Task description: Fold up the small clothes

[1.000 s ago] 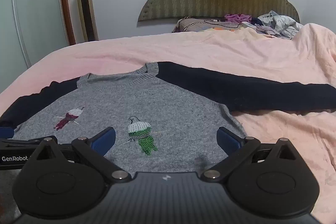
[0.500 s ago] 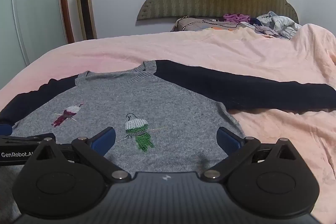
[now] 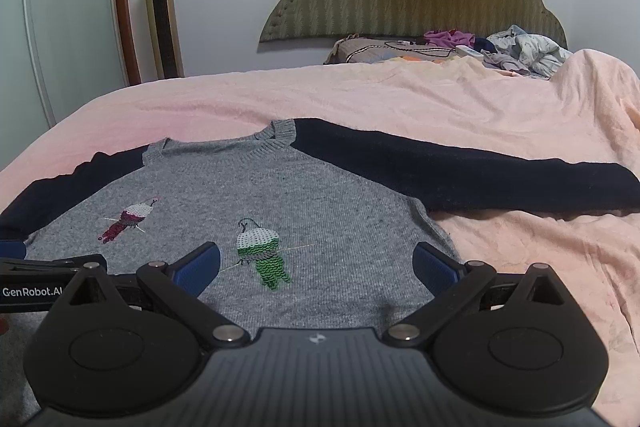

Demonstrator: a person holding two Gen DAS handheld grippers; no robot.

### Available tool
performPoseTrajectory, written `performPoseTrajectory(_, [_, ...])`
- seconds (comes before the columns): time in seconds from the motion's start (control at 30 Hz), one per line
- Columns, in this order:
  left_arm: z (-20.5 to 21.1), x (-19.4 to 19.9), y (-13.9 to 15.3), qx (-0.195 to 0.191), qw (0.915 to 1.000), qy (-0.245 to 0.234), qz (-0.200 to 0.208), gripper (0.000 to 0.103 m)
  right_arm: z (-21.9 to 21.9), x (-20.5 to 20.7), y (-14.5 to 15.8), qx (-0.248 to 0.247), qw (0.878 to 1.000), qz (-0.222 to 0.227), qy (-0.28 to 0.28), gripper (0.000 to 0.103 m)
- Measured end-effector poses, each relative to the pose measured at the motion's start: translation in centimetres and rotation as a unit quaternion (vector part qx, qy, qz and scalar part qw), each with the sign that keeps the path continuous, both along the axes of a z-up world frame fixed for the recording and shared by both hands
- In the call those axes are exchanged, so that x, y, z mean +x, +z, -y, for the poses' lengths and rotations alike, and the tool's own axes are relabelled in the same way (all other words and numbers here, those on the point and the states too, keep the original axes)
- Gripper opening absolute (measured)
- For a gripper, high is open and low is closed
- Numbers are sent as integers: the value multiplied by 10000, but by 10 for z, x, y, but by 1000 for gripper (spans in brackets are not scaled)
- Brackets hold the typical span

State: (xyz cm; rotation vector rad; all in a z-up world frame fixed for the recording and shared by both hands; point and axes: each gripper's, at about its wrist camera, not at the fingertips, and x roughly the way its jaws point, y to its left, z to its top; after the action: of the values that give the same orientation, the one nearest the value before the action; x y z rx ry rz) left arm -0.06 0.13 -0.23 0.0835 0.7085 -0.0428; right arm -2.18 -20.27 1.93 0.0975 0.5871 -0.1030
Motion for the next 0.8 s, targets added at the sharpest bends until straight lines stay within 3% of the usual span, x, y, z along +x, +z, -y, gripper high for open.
performPoseTrajectory(0.8, [-2,0,0,7,10000,37,56,103,2,-4,1,-11,10000,9,30,103])
